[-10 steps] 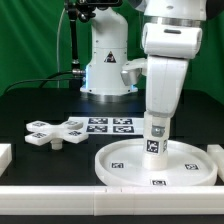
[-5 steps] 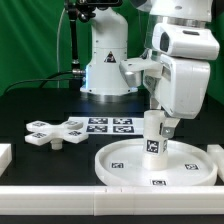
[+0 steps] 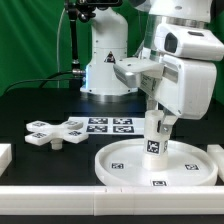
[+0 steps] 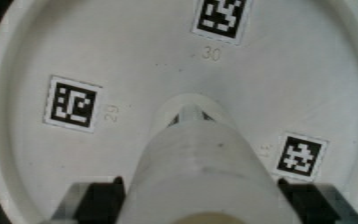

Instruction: Assemble round table

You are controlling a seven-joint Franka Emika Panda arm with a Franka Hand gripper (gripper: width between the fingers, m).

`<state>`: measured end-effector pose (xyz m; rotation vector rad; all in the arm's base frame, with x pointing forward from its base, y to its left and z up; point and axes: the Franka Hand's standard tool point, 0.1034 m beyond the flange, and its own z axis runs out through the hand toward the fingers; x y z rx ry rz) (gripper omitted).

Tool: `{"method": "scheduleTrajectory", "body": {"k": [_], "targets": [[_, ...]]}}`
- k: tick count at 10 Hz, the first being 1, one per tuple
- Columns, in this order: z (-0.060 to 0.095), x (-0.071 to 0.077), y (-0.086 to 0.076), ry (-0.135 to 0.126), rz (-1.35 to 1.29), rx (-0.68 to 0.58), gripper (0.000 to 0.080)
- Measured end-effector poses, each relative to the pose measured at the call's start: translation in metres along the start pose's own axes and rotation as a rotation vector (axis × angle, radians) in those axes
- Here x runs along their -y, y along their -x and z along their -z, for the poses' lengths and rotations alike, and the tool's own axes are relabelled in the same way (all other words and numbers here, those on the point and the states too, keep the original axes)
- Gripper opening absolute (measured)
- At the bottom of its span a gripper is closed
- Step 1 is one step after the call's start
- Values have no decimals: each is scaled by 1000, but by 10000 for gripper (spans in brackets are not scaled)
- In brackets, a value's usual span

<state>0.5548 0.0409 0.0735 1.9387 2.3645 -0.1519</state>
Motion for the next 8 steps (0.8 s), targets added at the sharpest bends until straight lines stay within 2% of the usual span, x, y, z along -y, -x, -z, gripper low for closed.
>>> {"method": "scheduleTrajectory", "body": {"k": [4, 8], "targets": [[0, 0, 0, 0, -23, 0, 405], [-1, 2, 2, -12, -490, -7, 406]]}}
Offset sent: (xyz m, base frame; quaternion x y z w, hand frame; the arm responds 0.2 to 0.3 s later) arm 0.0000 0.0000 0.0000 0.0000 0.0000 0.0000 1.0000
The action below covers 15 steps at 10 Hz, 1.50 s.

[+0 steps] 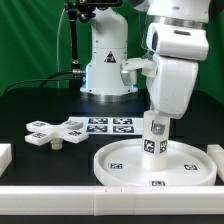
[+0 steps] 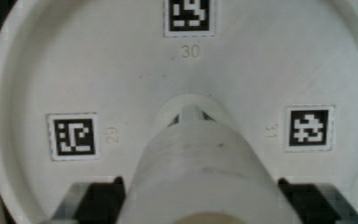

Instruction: Assemble round table

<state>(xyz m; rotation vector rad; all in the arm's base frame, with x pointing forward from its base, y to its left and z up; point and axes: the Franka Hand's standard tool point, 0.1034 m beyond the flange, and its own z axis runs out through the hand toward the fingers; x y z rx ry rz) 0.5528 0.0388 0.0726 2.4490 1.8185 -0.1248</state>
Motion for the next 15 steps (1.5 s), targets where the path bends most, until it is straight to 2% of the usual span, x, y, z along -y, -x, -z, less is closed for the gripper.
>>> {"method": "scheduleTrajectory", "body": {"k": [3, 9, 12, 13, 15], "targets": [[1, 3, -3, -4, -358, 2, 407], [2, 2, -5, -10, -790, -9, 407], [2, 2, -4, -52, -1107, -35, 407], [1, 1, -4, -58, -1205, -51, 407], [1, 1, -3, -95, -1466, -58, 407]]}}
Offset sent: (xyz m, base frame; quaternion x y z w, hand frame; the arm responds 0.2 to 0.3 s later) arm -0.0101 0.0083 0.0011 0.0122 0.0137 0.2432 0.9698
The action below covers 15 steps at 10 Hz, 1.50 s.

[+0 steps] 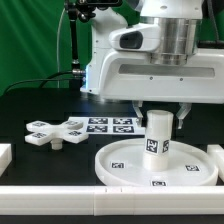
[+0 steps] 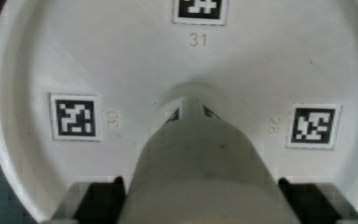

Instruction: Assemble round table

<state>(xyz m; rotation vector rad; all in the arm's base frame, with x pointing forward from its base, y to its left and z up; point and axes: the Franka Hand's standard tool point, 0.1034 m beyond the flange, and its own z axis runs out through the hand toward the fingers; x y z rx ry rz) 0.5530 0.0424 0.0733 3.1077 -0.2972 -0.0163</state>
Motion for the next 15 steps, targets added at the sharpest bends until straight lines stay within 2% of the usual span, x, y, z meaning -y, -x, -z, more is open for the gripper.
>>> {"method": "scheduleTrajectory", "body": {"k": [2, 7, 8, 9, 10, 13, 14, 15], "targets": [[0, -1, 0, -28, -280, 11, 407], [0, -1, 0, -37, -573, 19, 407], [0, -1, -1, -53, -672, 22, 407], [-1, -4, -2, -87, -831, 29, 407], [-1, -3, -3, -107, -933, 38, 407], [-1, -1, -4, -117, -1093, 43, 407], [-1, -1, -4, -117, -1075, 43, 579], [-1, 0, -4, -117, -1073, 43, 579]]}}
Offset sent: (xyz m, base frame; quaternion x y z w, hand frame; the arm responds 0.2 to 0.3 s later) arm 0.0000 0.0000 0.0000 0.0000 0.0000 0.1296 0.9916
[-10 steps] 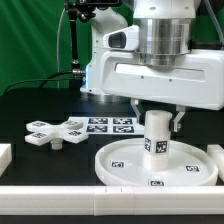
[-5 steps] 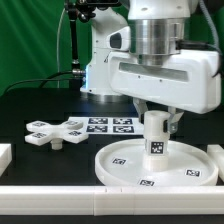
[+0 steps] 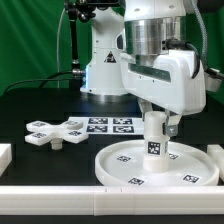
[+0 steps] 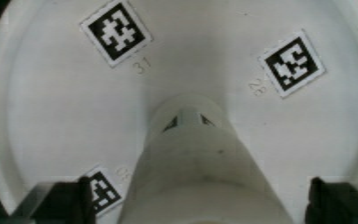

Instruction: Assemble round table

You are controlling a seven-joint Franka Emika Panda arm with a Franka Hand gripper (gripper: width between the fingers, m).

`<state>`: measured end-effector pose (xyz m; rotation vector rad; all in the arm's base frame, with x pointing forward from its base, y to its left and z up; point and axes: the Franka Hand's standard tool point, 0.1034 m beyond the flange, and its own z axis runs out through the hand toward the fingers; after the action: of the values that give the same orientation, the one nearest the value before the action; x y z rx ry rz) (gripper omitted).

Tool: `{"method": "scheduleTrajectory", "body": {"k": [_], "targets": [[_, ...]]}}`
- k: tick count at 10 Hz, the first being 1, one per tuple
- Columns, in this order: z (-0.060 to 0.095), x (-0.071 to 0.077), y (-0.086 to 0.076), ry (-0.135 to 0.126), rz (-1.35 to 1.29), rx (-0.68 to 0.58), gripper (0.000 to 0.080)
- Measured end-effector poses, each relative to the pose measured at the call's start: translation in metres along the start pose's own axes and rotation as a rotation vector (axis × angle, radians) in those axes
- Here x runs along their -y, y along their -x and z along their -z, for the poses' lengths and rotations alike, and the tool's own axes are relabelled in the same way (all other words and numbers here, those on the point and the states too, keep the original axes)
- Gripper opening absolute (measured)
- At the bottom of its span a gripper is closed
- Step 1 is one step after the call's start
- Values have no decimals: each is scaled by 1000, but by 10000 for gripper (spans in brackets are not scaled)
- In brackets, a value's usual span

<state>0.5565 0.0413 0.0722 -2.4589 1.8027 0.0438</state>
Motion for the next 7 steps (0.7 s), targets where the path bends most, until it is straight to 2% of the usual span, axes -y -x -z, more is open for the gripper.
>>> {"method": "scheduleTrajectory", "body": {"k": [1, 2, 4, 7], "targets": [[0, 0, 1, 2, 22, 0, 634], [0, 0, 6, 20, 132, 2, 634], [2, 1, 12, 19, 297, 11, 647], [0, 0, 12, 22, 299, 12, 648]]}}
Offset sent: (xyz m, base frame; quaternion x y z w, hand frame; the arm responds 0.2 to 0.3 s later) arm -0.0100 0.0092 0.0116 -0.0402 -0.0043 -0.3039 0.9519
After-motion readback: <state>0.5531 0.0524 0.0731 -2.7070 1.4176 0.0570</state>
